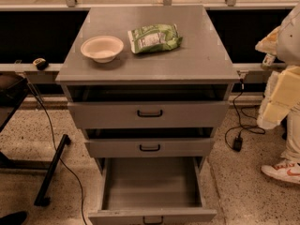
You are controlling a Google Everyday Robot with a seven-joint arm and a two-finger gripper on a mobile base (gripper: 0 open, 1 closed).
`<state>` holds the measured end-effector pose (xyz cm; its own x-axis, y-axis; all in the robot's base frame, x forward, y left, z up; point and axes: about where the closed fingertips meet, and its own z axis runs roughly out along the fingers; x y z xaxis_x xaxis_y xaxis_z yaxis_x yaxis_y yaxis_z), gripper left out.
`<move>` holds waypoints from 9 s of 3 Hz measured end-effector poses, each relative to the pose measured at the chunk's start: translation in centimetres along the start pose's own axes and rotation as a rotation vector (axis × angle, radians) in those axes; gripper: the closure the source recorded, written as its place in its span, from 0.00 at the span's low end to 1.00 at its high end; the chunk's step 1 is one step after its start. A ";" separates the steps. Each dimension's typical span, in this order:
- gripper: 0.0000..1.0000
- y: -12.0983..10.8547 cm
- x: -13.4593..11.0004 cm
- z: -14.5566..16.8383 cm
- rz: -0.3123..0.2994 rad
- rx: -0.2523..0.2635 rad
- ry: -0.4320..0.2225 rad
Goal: Place green jalapeno chip bag into bottom drawer
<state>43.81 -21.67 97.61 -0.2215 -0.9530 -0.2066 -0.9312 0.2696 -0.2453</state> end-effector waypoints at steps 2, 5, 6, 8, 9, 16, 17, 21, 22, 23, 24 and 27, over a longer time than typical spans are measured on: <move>0.00 -2.1 -1.4 1.3 -0.043 0.041 -0.030; 0.00 -5.4 -4.4 3.8 -0.174 0.143 -0.084; 0.00 -10.3 -6.1 5.6 -0.204 0.262 -0.080; 0.00 -20.3 -10.4 7.0 -0.246 0.438 -0.159; 0.00 -23.4 -15.2 8.5 -0.275 0.460 -0.267; 0.85 -29.0 -23.5 23.7 -0.295 0.250 -0.411; 1.00 -28.9 -22.8 22.6 -0.266 0.240 -0.522; 1.00 -6.9 -4.7 13.1 -0.143 0.097 -0.491; 1.00 -6.4 -4.9 14.0 -0.144 0.078 -0.488; 1.00 -5.7 -5.9 17.9 -0.081 -0.009 -0.593; 1.00 -2.7 -7.1 24.0 0.012 -0.087 -0.747; 1.00 4.6 -7.1 36.2 0.167 -0.211 -0.779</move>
Offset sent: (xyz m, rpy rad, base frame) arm 0.0740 0.0249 -0.0153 0.0189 -0.1328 0.1123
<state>51.56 -8.64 63.62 -0.1695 -0.5124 -0.8418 -0.9557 0.2939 0.0136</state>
